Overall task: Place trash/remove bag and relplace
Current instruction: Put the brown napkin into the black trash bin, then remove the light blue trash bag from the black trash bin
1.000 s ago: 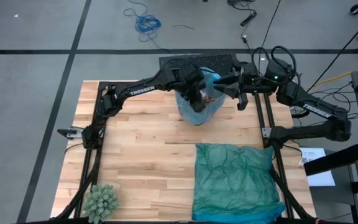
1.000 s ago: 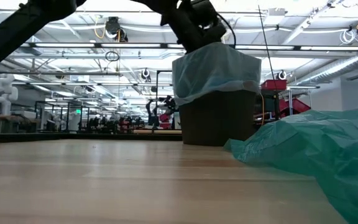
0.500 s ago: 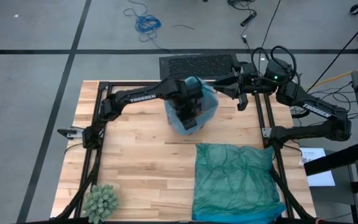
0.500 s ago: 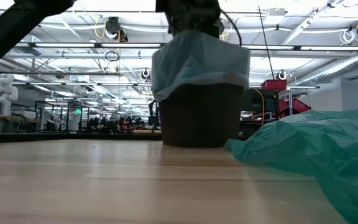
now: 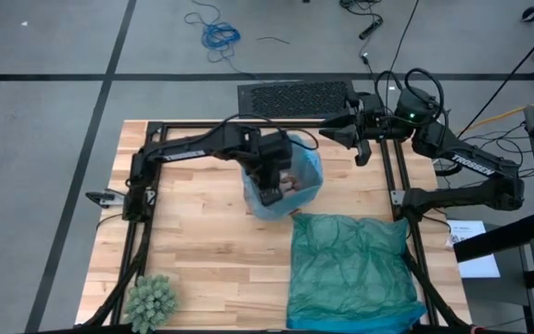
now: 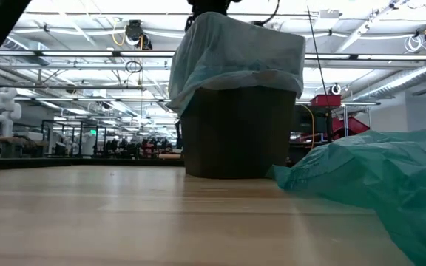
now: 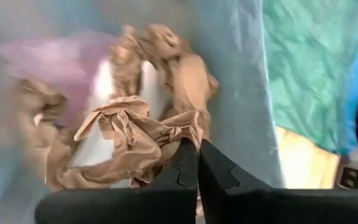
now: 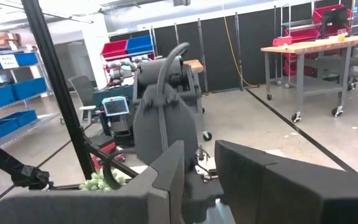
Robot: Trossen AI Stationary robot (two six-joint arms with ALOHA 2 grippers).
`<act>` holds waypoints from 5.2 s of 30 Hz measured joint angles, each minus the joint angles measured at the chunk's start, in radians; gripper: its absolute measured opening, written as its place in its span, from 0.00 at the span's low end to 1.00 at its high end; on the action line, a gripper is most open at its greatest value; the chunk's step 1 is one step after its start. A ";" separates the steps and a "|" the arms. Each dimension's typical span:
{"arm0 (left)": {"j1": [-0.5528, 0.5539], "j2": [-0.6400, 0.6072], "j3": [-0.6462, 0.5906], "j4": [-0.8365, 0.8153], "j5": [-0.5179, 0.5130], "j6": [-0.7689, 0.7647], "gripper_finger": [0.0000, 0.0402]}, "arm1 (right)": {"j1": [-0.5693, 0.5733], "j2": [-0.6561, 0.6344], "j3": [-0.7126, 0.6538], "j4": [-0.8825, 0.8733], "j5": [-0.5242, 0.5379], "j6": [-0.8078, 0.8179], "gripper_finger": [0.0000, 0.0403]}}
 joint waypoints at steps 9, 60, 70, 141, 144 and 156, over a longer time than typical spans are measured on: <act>-0.001 -0.016 0.000 0.070 -0.030 -0.046 0.15 | 0.000 0.000 0.000 -0.001 -0.016 -0.021 0.21; 0.045 -0.674 0.153 -0.173 -0.424 -0.224 0.00 | 0.241 1.086 1.107 -1.339 0.339 -0.134 0.02; 0.045 -0.690 0.153 -0.174 -0.425 -0.206 0.00 | 0.259 1.211 1.107 -1.345 0.336 0.018 0.02; 0.070 -0.665 0.153 -0.208 -0.454 -0.079 0.00 | 0.523 0.853 1.097 -1.359 0.603 -0.213 0.17; 0.070 -0.665 0.153 -0.217 -0.454 -0.065 0.00 | 0.582 0.892 1.097 -1.363 0.673 -0.208 0.20; 0.069 -0.750 0.153 -0.225 -0.473 -0.123 0.00 | 0.639 1.095 1.097 -1.376 0.736 -0.187 0.25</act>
